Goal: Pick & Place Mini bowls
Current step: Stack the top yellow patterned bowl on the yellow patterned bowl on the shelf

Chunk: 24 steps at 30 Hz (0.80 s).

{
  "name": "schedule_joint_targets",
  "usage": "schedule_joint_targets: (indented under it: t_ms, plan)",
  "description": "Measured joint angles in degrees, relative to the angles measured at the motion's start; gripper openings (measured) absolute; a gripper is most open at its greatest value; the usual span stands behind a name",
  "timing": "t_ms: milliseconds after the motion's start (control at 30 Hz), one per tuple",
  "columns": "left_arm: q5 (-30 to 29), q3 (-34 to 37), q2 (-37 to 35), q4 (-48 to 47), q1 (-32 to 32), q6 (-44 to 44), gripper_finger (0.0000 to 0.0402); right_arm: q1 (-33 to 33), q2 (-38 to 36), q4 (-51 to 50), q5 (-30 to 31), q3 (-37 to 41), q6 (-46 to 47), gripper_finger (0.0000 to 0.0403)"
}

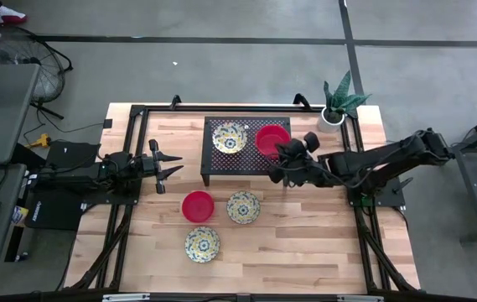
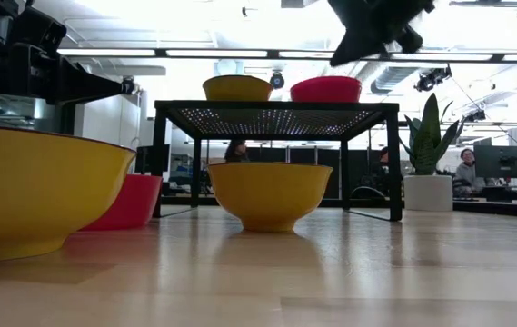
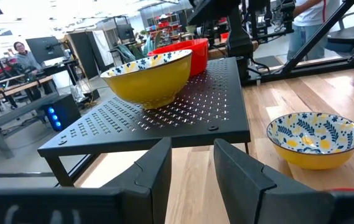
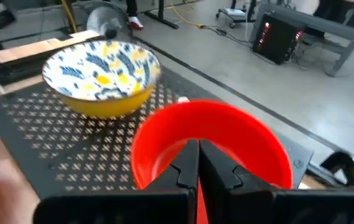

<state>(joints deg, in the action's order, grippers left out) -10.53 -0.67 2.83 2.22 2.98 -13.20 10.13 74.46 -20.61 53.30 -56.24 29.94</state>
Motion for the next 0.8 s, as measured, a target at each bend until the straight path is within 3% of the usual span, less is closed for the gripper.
schedule_joint_targets:
  t_ms: [133, 367, 567, 800]
  plan:
    - [0.0, 0.0, 0.0, 0.0, 0.0, 0.0, 0.0117, 0.0, 0.9, -7.9, -4.5, -5.9, -3.2, 0.0000]
    - [0.0, 0.0, 0.0, 0.0, 0.0, 0.0, 0.0117, 0.1, 4.6, -21.0, -21.0, -15.7, -11.0, 0.0000]
    - [0.0, 0.0, 0.0, 0.0, 0.0, 0.0, 0.0117, 1.1, 8.9, -23.4, -32.6, -20.1, -19.9, 0.0000]
    - [0.0, 0.0, 0.0, 0.0, 0.0, 0.0, 0.0117, 3.8, 13.6, -24.9, -38.9, -22.4, -27.3, 0.0000]
